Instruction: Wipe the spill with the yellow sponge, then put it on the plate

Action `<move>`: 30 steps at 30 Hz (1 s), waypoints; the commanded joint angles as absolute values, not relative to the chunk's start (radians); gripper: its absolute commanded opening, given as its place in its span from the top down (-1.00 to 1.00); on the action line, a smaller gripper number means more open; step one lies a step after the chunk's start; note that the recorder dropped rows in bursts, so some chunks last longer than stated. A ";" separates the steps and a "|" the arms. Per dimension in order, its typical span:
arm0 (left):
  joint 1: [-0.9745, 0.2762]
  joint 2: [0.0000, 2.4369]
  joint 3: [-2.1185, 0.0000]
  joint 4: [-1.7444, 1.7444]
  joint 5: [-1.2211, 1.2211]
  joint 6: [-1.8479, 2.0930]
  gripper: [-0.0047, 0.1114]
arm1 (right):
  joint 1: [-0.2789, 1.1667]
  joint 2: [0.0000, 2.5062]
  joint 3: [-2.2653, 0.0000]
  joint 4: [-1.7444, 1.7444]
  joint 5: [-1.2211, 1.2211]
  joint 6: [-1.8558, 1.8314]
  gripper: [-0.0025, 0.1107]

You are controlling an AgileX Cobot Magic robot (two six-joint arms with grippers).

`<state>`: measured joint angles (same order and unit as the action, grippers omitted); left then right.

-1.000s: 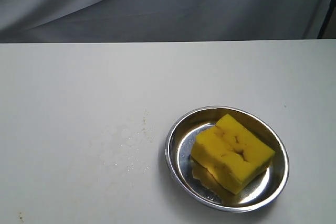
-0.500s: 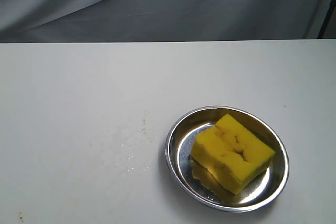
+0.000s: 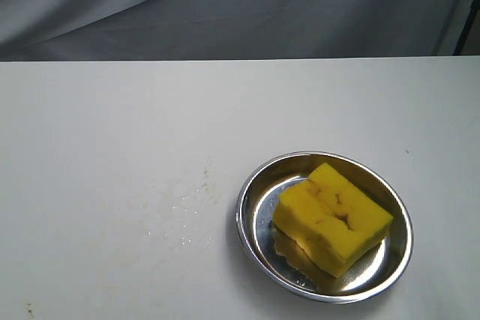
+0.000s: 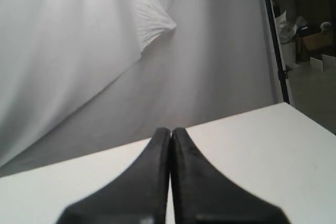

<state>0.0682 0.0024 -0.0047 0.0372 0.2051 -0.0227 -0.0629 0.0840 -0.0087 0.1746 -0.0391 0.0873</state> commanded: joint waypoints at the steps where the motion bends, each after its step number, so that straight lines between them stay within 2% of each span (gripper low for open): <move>1: 0.070 0.000 0.000 0.037 0.202 -0.024 0.92 | -0.069 0.090 0.000 0.164 0.023 0.028 0.96; 6: 0.070 0.000 0.000 0.037 0.202 -0.024 0.92 | -0.069 0.090 0.000 0.173 0.186 0.032 0.96; 30: 0.070 0.000 0.000 0.037 0.202 -0.024 0.92 | -0.069 0.000 0.000 0.110 0.256 0.106 0.96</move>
